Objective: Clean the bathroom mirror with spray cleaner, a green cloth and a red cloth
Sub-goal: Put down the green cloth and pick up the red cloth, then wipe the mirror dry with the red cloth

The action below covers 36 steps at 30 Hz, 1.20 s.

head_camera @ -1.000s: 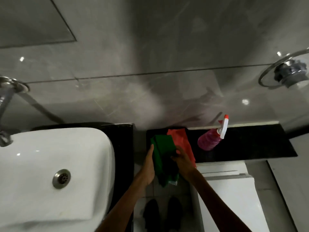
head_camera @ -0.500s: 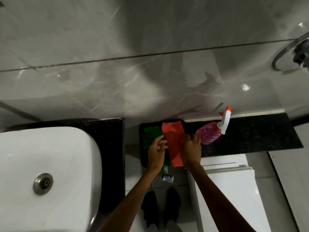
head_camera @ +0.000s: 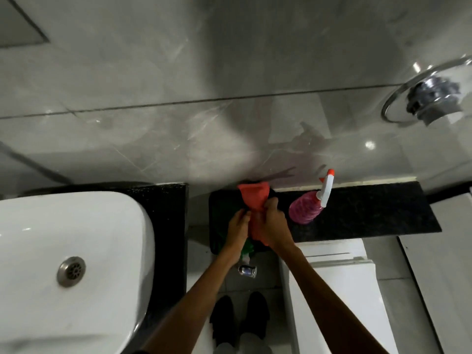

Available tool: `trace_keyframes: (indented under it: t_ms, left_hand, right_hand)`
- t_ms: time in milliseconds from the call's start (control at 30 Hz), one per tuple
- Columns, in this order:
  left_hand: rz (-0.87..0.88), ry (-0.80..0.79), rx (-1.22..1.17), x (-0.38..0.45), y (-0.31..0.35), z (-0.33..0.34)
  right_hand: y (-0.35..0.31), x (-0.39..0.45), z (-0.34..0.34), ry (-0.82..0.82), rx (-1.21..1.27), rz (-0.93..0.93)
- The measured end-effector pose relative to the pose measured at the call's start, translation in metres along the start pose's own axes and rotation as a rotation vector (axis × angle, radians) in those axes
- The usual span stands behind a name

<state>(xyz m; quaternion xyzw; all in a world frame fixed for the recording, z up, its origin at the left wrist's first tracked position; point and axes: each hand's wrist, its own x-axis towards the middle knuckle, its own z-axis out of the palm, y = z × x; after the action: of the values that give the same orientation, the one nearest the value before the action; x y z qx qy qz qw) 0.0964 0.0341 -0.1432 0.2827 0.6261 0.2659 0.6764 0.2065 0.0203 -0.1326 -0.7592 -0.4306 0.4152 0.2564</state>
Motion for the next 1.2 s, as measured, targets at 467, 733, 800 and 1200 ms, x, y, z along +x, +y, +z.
trace_keyframes:
  t_ms: [467, 733, 800, 1200]
  left_hand:
    - [0.841, 0.105, -0.271, -0.226, 0.288, -0.191]
    - [1.384, 0.34, 0.018, -0.293, 0.45, -0.273]
    - [1.449, 0.348, 0.071, -0.294, 0.477, -0.279]
    - [1.856, 1.191, 0.835, -0.233, 0.512, -0.472]
  right_hand:
    - [-0.358, -0.138, -0.039, 0.108, 0.463, -0.912]
    - [-0.542, -0.168, -0.016, 0.839, 0.223, -1.245]
    - [-0.568, -0.165, -0.01, 1.015, 0.163, -1.237]
    - [-0.621, -0.126, 0.02, 1.255, -0.385, -0.977]
